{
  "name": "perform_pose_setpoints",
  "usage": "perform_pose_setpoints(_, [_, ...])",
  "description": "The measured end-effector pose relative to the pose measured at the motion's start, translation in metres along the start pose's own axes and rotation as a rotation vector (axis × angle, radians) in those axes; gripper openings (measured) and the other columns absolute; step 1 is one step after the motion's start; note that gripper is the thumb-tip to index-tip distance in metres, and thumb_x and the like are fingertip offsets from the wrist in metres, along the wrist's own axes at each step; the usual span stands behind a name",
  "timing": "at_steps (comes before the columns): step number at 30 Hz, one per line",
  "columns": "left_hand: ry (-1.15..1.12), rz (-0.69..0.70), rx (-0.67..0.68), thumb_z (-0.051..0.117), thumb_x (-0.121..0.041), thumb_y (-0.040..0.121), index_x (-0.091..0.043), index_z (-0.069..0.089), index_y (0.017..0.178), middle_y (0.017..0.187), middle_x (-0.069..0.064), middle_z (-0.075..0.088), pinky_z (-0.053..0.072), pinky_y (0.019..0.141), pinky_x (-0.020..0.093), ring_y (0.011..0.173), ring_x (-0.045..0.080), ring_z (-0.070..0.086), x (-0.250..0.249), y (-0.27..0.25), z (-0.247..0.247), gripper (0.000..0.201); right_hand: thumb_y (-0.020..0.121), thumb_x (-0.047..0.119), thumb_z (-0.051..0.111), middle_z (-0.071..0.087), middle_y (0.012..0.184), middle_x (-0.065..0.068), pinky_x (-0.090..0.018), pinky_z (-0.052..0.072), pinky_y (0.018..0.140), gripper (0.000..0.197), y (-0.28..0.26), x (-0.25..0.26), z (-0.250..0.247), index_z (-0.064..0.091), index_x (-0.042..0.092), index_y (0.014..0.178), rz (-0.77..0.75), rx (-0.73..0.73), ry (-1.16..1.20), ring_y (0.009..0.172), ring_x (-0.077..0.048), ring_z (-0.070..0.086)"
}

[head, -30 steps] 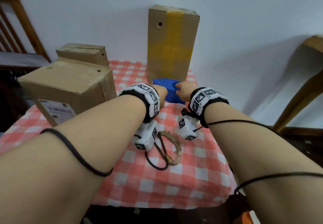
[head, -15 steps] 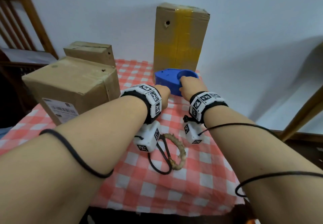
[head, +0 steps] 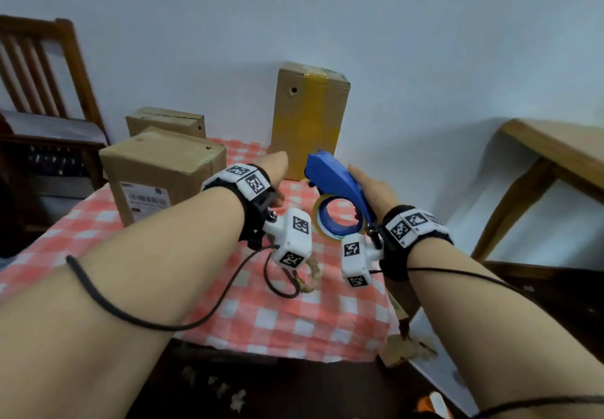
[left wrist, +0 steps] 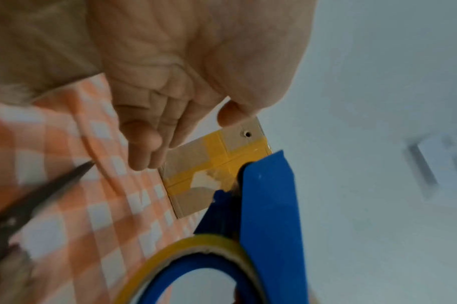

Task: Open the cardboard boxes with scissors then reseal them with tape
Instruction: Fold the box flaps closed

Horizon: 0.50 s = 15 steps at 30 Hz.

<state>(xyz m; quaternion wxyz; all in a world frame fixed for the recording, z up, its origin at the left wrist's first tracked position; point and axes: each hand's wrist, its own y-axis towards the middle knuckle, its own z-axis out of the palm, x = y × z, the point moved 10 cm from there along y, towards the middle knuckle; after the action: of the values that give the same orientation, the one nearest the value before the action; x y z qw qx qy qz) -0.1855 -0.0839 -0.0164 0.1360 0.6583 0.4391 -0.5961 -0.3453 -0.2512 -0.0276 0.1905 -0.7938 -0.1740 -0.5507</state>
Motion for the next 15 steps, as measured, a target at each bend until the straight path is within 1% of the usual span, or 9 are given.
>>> perform_pose_setpoints(1, [-0.020, -0.050, 0.053, 0.034, -0.041, 0.096, 0.006, 0.049, 0.122, 0.090, 0.018, 0.061, 0.047, 0.062, 0.027, 0.070, 0.028, 0.060, 0.007, -0.002, 0.005, 0.055, 0.080, 0.059, 0.063, 0.059, 0.065, -0.011, -0.035, 0.044, 0.063, 0.052, -0.006, -0.002, -0.002, 0.063, 0.007, 0.077, 0.011, 0.007, 0.014, 0.058, -0.027, 0.055])
perform_pose_setpoints(2, [-0.029, -0.092, 0.095, 0.033, -0.047, 0.093, 0.009, 0.050, 0.114, 0.092, 0.022, 0.064, 0.049, 0.070, 0.030, 0.074, 0.030, 0.063, 0.013, -0.003, 0.010, 0.063, 0.079, 0.060, 0.063, 0.059, 0.064, -0.011, -0.034, 0.045, 0.062, 0.054, -0.010, -0.005, -0.004, 0.063, 0.006, 0.077, 0.017, 0.013, 0.028, 0.057, -0.027, 0.055])
perform_pose_setpoints(4, [-0.016, -0.141, 0.184, 0.034, -0.055, 0.086, 0.012, 0.053, 0.098, 0.102, 0.029, 0.065, 0.047, 0.093, 0.042, 0.095, 0.038, 0.065, 0.025, -0.007, 0.019, 0.070, 0.078, 0.060, 0.064, 0.060, 0.066, -0.012, -0.033, 0.045, 0.060, 0.055, -0.019, -0.007, -0.006, 0.064, 0.005, 0.081, 0.027, 0.024, 0.047, 0.056, -0.027, 0.056])
perform_pose_setpoints(6, [-0.050, -0.152, 0.204, 0.035, -0.058, 0.086, 0.011, 0.054, 0.089, 0.113, 0.032, 0.061, 0.041, 0.102, 0.047, 0.110, 0.040, 0.060, 0.031, -0.006, 0.024, 0.072, 0.078, 0.059, 0.065, 0.062, 0.071, -0.012, -0.033, 0.045, 0.063, 0.054, -0.024, -0.006, -0.007, 0.065, 0.006, 0.084, 0.026, 0.024, 0.054, 0.061, -0.027, 0.057])
perform_pose_setpoints(8, [-0.043, -0.137, 0.230, 0.035, -0.056, 0.091, 0.012, 0.053, 0.096, 0.111, 0.029, 0.062, 0.044, 0.094, 0.038, 0.102, 0.035, 0.060, 0.031, -0.014, 0.026, 0.070, 0.078, 0.058, 0.066, 0.061, 0.070, -0.011, -0.032, 0.045, 0.061, 0.053, -0.032, -0.002, -0.008, 0.065, 0.005, 0.084, 0.014, 0.031, 0.060, 0.059, -0.026, 0.056])
perform_pose_setpoints(10, [-0.058, -0.094, 0.238, 0.040, -0.046, 0.095, 0.004, 0.049, 0.107, 0.093, 0.021, 0.065, 0.044, 0.074, 0.031, 0.087, 0.029, 0.055, 0.027, -0.017, 0.027, 0.053, 0.079, 0.057, 0.066, 0.059, 0.064, -0.009, -0.029, 0.043, 0.057, 0.050, -0.037, 0.002, -0.005, 0.064, 0.007, 0.079, 0.005, 0.054, 0.079, 0.054, -0.023, 0.054])
perform_pose_setpoints(11, [-0.066, -0.072, 0.237, 0.043, -0.041, 0.096, -0.001, 0.049, 0.107, 0.083, 0.016, 0.064, 0.042, 0.067, 0.029, 0.078, 0.027, 0.054, 0.024, -0.019, 0.026, 0.041, 0.079, 0.056, 0.066, 0.059, 0.063, -0.009, -0.029, 0.042, 0.055, 0.049, -0.040, 0.003, -0.004, 0.063, 0.007, 0.077, 0.001, 0.062, 0.076, 0.052, -0.022, 0.054])
perform_pose_setpoints(13, [-0.086, -0.053, 0.234, 0.046, -0.032, 0.097, -0.007, 0.052, 0.096, 0.070, 0.008, 0.061, 0.036, 0.058, 0.027, 0.059, 0.020, 0.049, 0.021, -0.026, 0.024, 0.026, 0.079, 0.053, 0.067, 0.058, 0.063, -0.009, -0.028, 0.042, 0.054, 0.047, -0.042, 0.006, -0.003, 0.063, 0.006, 0.078, -0.009, 0.071, 0.067, 0.051, -0.021, 0.053])
perform_pose_setpoints(15, [-0.099, -0.014, 0.232, 0.049, -0.022, 0.096, -0.008, 0.054, 0.079, 0.055, 0.001, 0.057, 0.029, 0.051, 0.023, 0.044, 0.012, 0.044, 0.018, -0.028, 0.023, 0.022, 0.079, 0.052, 0.068, 0.059, 0.063, -0.009, -0.026, 0.041, 0.052, 0.047, -0.044, 0.006, -0.002, 0.063, 0.006, 0.081, -0.013, 0.085, 0.062, 0.049, -0.020, 0.053])
